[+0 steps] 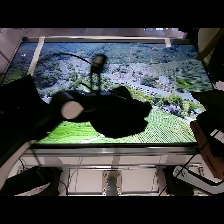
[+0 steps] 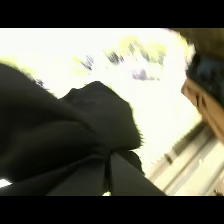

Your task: Fold the clothes and pants, and hang the long-sleeved shirts on hangers.

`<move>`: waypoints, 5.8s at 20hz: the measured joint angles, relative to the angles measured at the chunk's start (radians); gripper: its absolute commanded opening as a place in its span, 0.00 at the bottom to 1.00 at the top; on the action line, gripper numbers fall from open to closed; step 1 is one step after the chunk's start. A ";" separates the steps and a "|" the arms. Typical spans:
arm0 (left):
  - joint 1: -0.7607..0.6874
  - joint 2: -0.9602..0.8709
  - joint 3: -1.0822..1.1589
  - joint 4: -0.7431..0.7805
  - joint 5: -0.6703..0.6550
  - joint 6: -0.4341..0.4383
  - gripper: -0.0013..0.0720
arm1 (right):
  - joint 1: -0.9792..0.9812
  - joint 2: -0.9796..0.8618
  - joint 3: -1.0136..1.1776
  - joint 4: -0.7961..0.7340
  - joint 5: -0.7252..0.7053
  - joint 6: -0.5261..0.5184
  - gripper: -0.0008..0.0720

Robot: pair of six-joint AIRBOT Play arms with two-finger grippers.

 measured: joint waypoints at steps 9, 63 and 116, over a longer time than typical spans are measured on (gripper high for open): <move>0.417 0.031 0.032 0.066 -0.189 0.000 0.98 | 0.000 -0.051 -0.248 0.012 0.007 -0.069 0.31; 1.050 -0.179 0.170 0.340 -0.050 0.072 0.02 | 0.385 -0.104 -0.520 -0.210 -0.655 0.036 0.05; 1.167 0.179 -0.334 0.418 -0.232 0.000 0.02 | -0.053 -0.055 -0.720 -0.195 -0.167 -0.206 0.05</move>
